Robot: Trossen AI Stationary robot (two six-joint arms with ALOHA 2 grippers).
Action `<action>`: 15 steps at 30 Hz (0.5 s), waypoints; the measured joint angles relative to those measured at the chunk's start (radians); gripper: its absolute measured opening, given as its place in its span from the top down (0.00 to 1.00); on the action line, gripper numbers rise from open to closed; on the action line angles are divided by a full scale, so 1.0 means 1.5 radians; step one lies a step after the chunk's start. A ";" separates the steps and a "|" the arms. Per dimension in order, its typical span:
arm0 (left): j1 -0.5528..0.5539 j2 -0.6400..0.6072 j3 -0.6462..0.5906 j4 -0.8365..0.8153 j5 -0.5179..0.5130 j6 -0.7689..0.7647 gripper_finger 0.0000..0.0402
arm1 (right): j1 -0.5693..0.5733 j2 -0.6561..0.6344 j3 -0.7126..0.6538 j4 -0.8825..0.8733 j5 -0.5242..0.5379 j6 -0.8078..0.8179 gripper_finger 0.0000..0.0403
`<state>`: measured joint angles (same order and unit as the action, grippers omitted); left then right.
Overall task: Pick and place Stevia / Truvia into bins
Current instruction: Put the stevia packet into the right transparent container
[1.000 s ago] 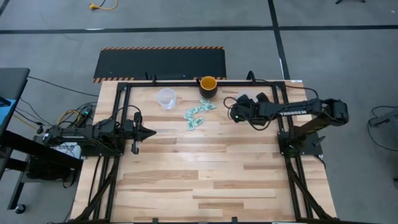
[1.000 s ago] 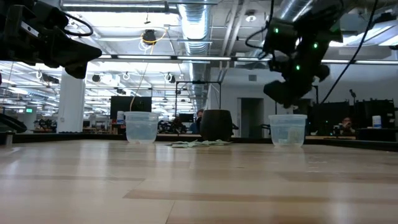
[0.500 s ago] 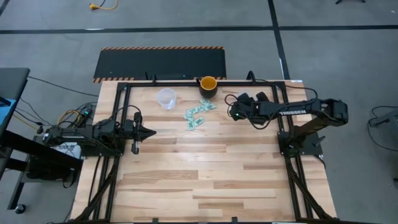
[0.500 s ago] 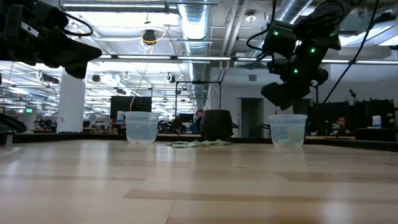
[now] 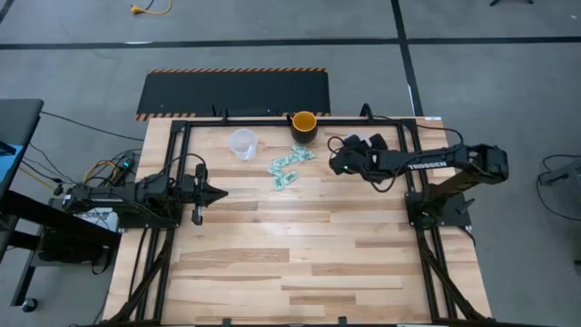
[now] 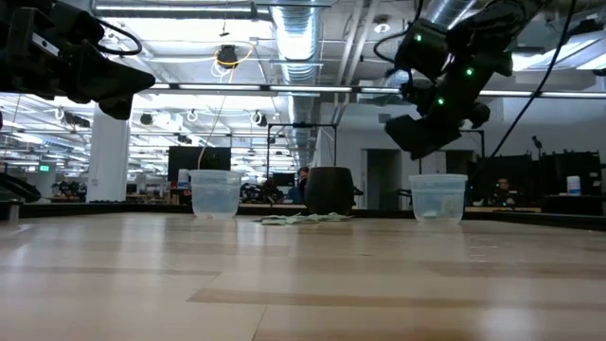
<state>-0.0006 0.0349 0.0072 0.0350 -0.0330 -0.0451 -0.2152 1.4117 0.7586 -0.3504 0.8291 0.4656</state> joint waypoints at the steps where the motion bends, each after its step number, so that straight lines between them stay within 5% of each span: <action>1: 0.000 0.000 0.000 0.000 0.000 0.000 1.00 | 0.009 0.000 0.000 0.022 0.000 -0.013 0.77; 6: 0.000 0.000 0.000 0.000 0.000 0.000 1.00 | 0.059 0.000 0.000 0.154 -0.070 -0.131 0.77; 15: 0.000 0.000 0.000 0.000 0.000 0.000 1.00 | 0.088 0.057 0.001 0.359 -0.442 -0.391 0.77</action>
<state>-0.0006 0.0349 0.0072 0.0349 -0.0330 -0.0456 -0.0838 1.4969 0.7601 0.1876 0.1667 -0.1216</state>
